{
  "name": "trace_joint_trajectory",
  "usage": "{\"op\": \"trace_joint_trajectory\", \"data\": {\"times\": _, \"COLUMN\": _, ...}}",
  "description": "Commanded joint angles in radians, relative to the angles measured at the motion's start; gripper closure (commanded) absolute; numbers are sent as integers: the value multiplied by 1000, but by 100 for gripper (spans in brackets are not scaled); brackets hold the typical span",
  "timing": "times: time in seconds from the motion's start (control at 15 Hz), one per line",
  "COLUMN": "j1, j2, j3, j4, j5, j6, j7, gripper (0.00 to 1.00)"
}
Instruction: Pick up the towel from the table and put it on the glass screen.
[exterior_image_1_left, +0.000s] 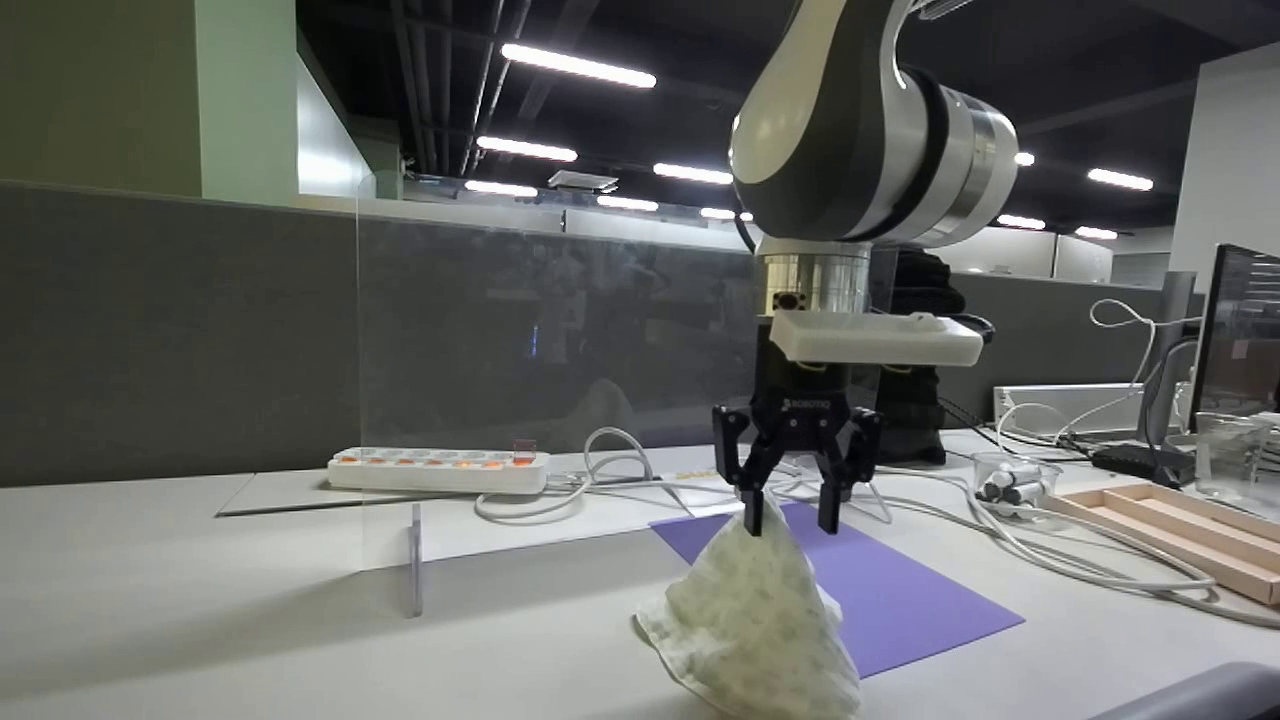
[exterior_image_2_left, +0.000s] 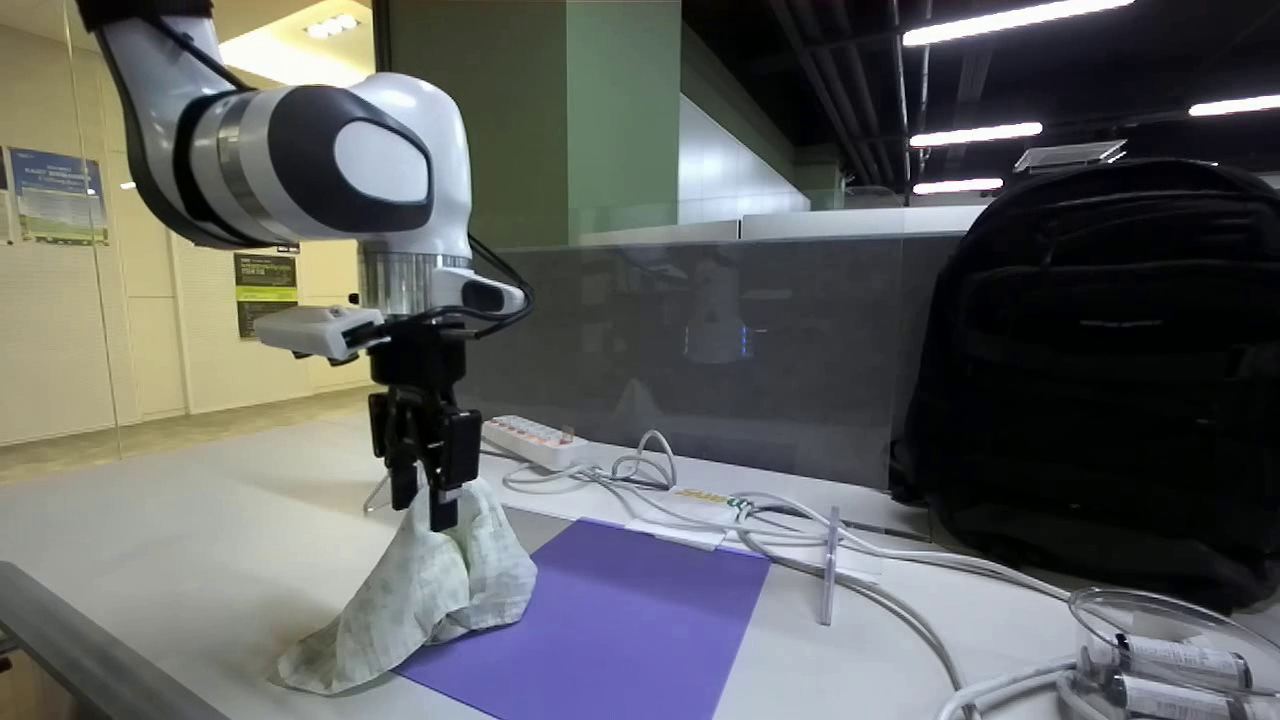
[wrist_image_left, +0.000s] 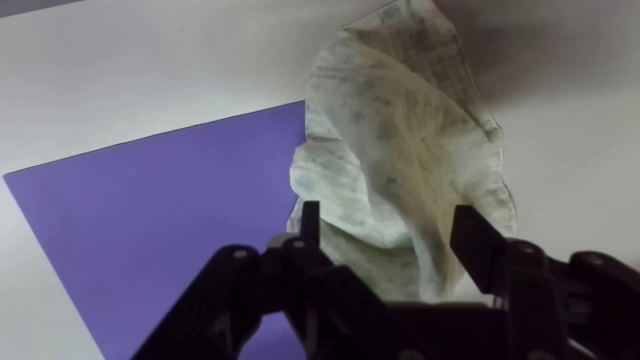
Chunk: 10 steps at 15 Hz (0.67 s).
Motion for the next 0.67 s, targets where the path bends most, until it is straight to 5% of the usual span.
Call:
{"op": "trace_joint_trajectory", "data": {"times": 0.0, "j1": 16, "j2": 11, "j3": -17, "j4": 4, "j5": 9, "j6": 17, "j7": 23, "gripper": 62}}
{"op": "trace_joint_trajectory", "data": {"times": 0.33, "j1": 24, "j2": 2, "j3": -15, "j4": 4, "j5": 29, "j6": 8, "j7": 1, "gripper": 96}}
{"op": "trace_joint_trajectory", "data": {"times": 0.6, "j1": 36, "j2": -53, "j3": -8, "j4": 37, "j5": 54, "j6": -82, "j7": -23, "gripper": 100}}
